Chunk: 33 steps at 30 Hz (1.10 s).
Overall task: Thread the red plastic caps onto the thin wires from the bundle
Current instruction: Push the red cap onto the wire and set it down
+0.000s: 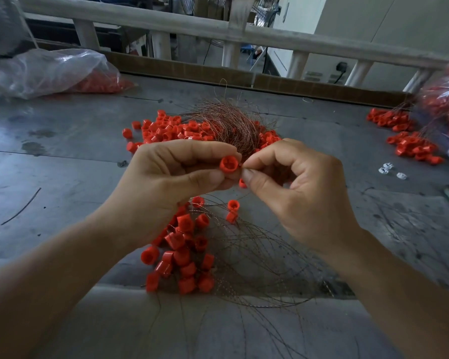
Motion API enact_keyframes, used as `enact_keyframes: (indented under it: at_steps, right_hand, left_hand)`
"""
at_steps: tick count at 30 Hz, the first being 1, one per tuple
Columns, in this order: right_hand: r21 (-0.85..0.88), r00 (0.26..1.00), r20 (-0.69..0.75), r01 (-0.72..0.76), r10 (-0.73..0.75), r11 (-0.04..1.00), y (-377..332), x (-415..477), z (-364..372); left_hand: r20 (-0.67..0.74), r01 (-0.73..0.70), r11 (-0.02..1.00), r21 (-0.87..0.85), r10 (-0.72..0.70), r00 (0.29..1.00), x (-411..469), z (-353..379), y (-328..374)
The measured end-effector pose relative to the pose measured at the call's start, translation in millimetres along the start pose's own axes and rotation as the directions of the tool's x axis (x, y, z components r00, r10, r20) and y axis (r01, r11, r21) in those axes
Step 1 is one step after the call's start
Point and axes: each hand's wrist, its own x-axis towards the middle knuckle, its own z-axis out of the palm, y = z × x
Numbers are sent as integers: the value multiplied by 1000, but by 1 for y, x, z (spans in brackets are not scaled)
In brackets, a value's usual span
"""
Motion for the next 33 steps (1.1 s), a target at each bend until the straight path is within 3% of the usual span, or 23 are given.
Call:
enact_keyframes:
  at_steps: [3,8,13,19,23,27,29,33]
  right_hand:
    - [-2,1000,-2,-8,8,1000,0,0,-3]
    - [-9,1000,2,-7,7,1000,0,0,-2]
    - [-2,1000,16,-8,8,1000,-3,1,-3]
    - [6,999,31,-10,10,1000,-2,2,-3]
    - [156,993,86,-97,85,983,-3,3,-4]
    - [396,955,186,-287,230,872,-2,7,-5]
    - [490,914,267,-401,304,774,-1,8,-6]
    - [533,844,394,-533,365,657,-1,8,-7]
  left_hand:
    - [15,2,1000,-13,-2,1000,0,-1,-1]
    - [89,15,989,149,-29,996,1,-6,-1]
    - [100,22,990,137,-36,994,0,-8,0]
    - [30,53,996,-72,-51,998,1,-4,1]
    - [8,81,992,-99,-81,997,1,-5,2]
    - [60,98,989,-114,-91,994,1,-9,4]
    - [93,90,996,-14,-88,992,0,-13,3]
    - [123,111,993,50,-116,986,-1,-14,1]
